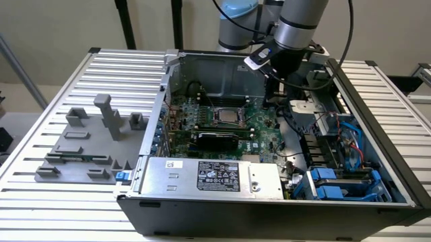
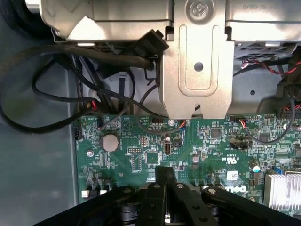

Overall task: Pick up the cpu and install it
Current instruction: 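Close the cpu cover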

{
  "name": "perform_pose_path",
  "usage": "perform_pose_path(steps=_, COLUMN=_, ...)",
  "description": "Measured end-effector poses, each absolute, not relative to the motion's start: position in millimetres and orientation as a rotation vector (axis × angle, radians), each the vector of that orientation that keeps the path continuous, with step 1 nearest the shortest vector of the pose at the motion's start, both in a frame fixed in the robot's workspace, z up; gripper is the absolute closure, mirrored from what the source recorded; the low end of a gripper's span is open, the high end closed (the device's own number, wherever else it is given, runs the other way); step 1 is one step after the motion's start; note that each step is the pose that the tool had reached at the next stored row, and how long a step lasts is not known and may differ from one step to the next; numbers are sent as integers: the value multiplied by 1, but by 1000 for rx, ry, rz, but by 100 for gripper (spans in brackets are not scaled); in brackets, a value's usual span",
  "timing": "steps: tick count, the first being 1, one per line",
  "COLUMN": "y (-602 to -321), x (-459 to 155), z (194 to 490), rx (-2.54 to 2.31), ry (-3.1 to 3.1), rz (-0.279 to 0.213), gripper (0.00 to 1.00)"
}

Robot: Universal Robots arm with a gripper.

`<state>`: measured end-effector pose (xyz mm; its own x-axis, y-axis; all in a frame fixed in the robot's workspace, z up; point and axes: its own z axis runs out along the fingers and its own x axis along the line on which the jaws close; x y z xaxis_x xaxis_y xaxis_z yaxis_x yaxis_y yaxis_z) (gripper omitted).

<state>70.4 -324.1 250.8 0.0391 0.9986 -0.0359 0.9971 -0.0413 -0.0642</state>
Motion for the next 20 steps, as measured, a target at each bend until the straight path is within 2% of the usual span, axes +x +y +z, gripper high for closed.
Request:
perform_pose_path(steps=4, y=-324, x=63, z=249, rx=-2235, ry=-2151, rz=134, gripper=89)
perform_pose_path(steps=20, y=-324, x=31, z=248, rx=-2153, ry=-2080, rz=283, gripper=89)
